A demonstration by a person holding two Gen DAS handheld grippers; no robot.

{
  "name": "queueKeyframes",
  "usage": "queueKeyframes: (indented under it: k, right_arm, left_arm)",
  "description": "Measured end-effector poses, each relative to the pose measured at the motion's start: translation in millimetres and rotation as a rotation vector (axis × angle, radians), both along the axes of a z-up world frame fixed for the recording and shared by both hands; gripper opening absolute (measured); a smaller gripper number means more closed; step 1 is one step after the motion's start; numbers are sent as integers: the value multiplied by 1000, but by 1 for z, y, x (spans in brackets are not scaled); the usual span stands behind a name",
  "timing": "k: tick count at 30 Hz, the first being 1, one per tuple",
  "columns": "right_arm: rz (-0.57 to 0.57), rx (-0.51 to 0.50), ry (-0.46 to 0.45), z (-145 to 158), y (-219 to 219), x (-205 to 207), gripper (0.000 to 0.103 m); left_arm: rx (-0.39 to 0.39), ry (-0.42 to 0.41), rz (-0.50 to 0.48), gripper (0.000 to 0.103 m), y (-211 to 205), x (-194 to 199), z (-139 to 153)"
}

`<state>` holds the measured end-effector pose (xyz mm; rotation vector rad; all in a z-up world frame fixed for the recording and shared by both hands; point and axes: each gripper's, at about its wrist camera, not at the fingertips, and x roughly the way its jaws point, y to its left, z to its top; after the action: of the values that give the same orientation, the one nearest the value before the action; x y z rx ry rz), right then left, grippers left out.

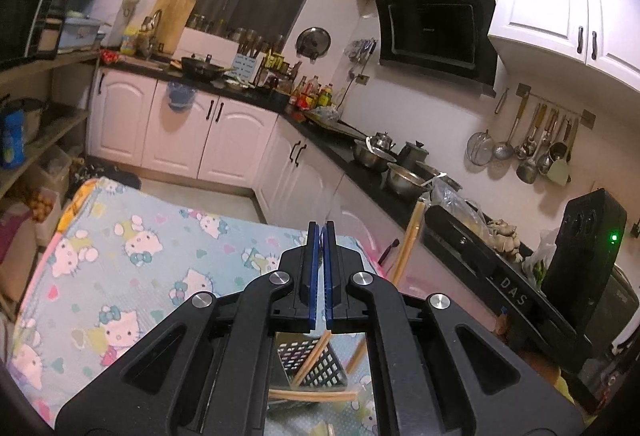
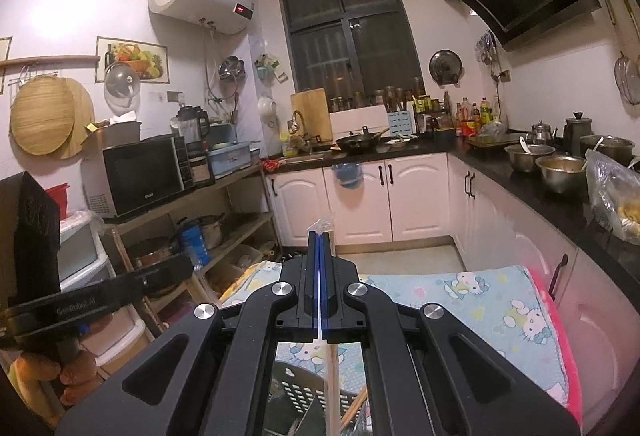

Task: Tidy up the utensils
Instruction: 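Lift both held chopsticks and carry them above the green holder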

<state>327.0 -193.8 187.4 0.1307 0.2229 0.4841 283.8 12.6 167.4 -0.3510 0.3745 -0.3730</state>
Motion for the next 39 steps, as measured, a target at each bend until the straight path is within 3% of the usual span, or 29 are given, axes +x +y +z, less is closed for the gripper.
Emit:
queueKeyframes:
  k: [25, 39]
  right_arm:
    - [-34, -62, 12, -62, 1, -7, 1]
    - [-44, -43, 106, -97, -13, -36, 1]
  left_arm:
    - [-30, 104, -12, 0, -2, 0, -55]
    - [-36, 132, 8, 0, 6, -15, -71]
